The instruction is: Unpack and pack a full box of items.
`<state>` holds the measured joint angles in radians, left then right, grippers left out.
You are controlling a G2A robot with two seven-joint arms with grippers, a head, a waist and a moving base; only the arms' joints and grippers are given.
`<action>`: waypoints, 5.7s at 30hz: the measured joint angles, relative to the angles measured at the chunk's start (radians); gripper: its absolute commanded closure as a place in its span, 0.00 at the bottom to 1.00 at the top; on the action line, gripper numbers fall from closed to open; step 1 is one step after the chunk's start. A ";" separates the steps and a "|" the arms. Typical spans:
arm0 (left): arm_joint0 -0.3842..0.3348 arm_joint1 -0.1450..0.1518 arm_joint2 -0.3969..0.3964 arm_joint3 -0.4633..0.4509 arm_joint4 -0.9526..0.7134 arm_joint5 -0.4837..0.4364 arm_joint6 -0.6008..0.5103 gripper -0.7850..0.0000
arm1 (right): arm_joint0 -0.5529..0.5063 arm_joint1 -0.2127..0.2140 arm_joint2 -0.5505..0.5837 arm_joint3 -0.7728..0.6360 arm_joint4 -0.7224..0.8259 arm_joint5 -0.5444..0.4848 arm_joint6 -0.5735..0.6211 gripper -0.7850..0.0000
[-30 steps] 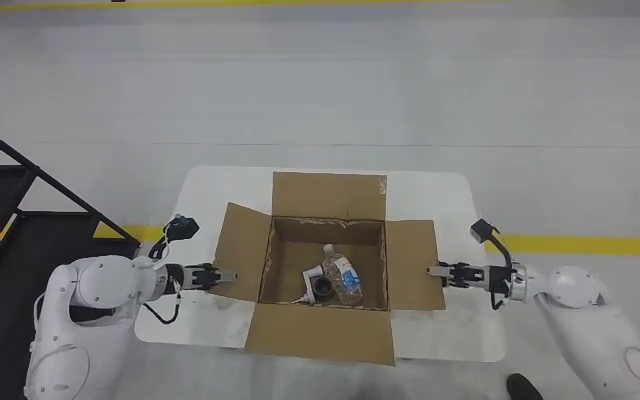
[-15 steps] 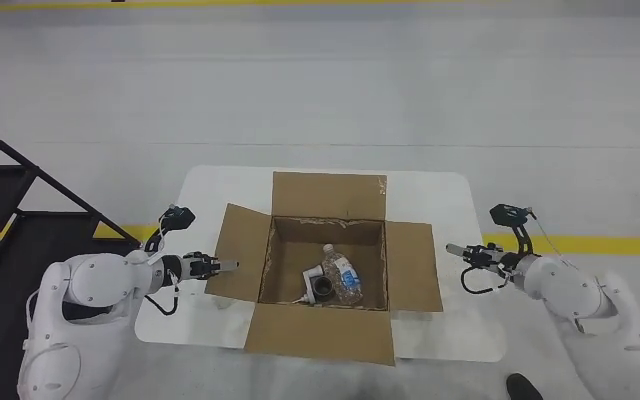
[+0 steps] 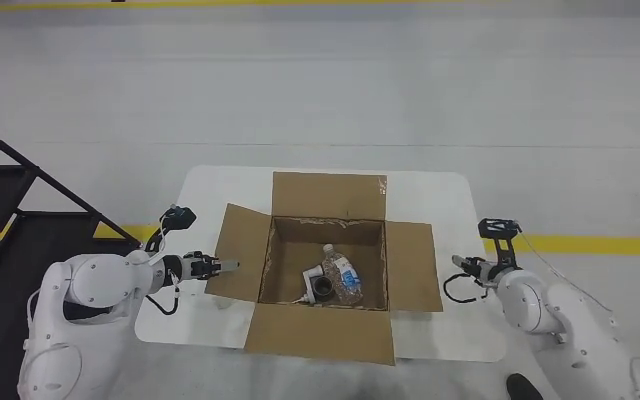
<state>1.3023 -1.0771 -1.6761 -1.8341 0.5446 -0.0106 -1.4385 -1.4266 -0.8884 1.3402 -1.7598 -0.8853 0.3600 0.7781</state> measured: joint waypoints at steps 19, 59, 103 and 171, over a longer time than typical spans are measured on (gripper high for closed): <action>0.000 0.000 0.000 0.000 0.000 0.000 0.000 0.00 | 0.113 -0.092 -0.300 0.207 -0.077 0.051 -0.181 0.43; 0.000 0.000 0.000 0.000 0.000 0.000 0.000 0.00 | 0.329 -0.234 -0.459 0.521 -0.106 0.025 -0.175 0.58; 0.000 0.000 0.000 0.000 0.000 0.000 0.000 0.00 | 0.238 -0.189 -0.011 0.103 0.840 -0.484 0.222 1.00; 0.000 0.000 0.000 0.000 0.000 0.000 0.000 0.00 | 0.917 -0.719 -0.833 1.263 0.871 -0.743 -0.105 0.54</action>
<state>1.3023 -1.0771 -1.6760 -1.8341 0.5446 -0.0106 -1.4385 -0.5094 -1.6069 0.5071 -0.4967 -0.0141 -0.3827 0.6729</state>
